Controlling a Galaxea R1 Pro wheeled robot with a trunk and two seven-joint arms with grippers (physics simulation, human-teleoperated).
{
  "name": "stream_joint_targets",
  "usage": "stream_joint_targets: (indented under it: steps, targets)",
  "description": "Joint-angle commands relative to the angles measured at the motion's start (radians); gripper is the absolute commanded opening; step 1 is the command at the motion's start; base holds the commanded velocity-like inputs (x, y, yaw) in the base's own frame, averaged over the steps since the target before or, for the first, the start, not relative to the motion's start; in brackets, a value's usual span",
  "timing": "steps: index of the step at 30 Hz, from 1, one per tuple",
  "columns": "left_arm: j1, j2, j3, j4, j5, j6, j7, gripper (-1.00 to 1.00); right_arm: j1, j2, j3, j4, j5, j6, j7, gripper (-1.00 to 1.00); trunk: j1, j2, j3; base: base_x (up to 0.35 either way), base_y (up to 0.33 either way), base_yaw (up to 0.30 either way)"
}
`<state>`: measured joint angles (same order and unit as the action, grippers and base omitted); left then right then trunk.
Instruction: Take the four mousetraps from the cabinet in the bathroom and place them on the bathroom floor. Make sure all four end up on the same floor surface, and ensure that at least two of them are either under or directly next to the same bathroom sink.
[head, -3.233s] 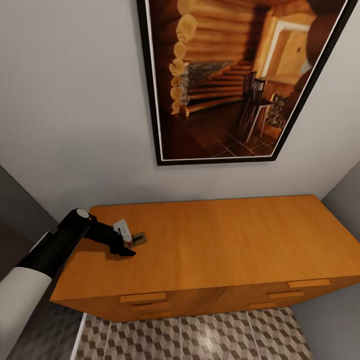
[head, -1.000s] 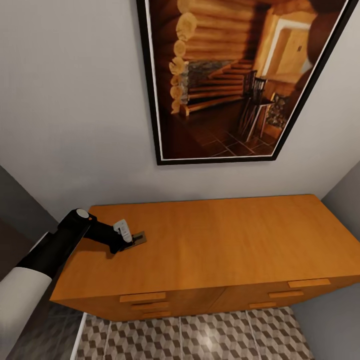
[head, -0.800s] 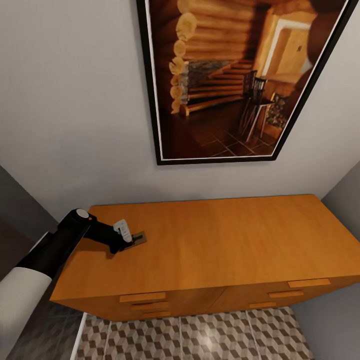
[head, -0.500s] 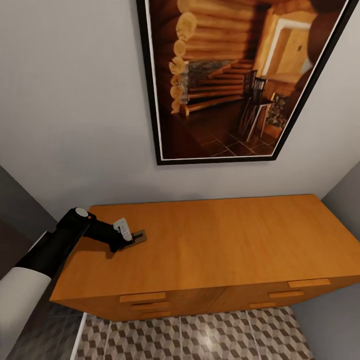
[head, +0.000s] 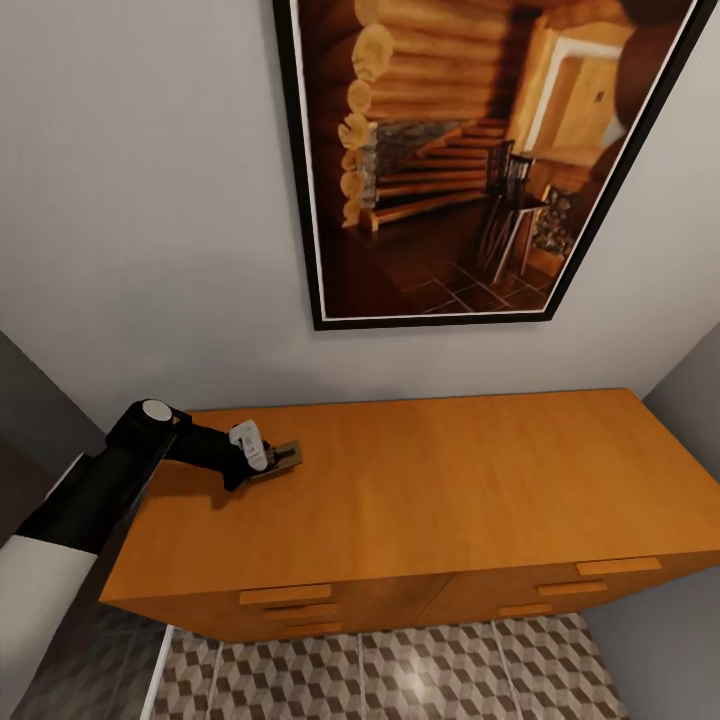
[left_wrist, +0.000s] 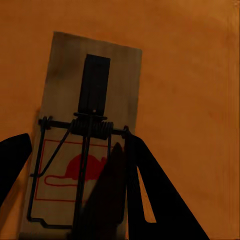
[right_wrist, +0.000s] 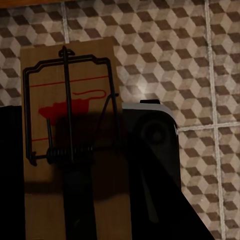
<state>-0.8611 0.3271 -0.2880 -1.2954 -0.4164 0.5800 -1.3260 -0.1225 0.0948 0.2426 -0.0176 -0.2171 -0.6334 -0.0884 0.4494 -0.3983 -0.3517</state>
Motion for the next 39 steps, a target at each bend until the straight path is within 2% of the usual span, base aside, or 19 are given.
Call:
stream_joint_targets:
  steps: [1,4,7,9,12,21,39]
  targets:
    - [-0.001,0.001,0.003,-0.012,-0.004,0.016,-0.017,-1.00,0.000,0.000,0.009,0.001,-0.008,-0.003,-0.002,-1.00,0.001,-0.002,-0.002,0.000,0.000,0.000]
    - [-0.001,0.002,0.029,-0.035,-0.004,0.028,-0.038,-1.00,0.000,0.000,0.009,0.001,-0.008,-0.003,-0.002,-1.00,0.001,-0.002,-0.002,0.000,0.000,0.000]
    - [-0.001,0.003,0.079,-0.063,-0.005,0.034,-0.067,-1.00,0.000,0.001,0.009,0.001,-0.008,-0.003,-0.003,-1.00,0.001,-0.002,-0.002,0.000,0.000,0.000]
    - [-0.001,0.003,0.099,-0.073,-0.007,0.036,-0.091,-1.00,0.000,0.001,0.009,0.001,-0.008,-0.003,-0.003,-1.00,0.001,-0.002,-0.002,0.000,0.000,0.000]
    - [-0.001,0.006,0.113,-0.080,-0.009,0.036,-0.125,-1.00,0.000,0.002,0.009,0.001,-0.008,-0.003,-0.003,-1.00,0.001,-0.002,-0.002,0.000,0.000,0.000]
    - [-0.001,0.018,0.116,-0.076,-0.010,0.037,-0.142,-1.00,0.000,0.002,0.009,0.000,-0.008,-0.003,-0.004,-1.00,0.001,-0.002,-0.002,-0.045,0.000,0.000]
    - [-0.001,0.018,0.113,-0.074,-0.010,0.035,-0.142,-1.00,0.000,0.000,0.008,-0.001,-0.008,-0.003,-0.005,-1.00,0.001,-0.002,-0.002,-0.321,-0.045,0.000]
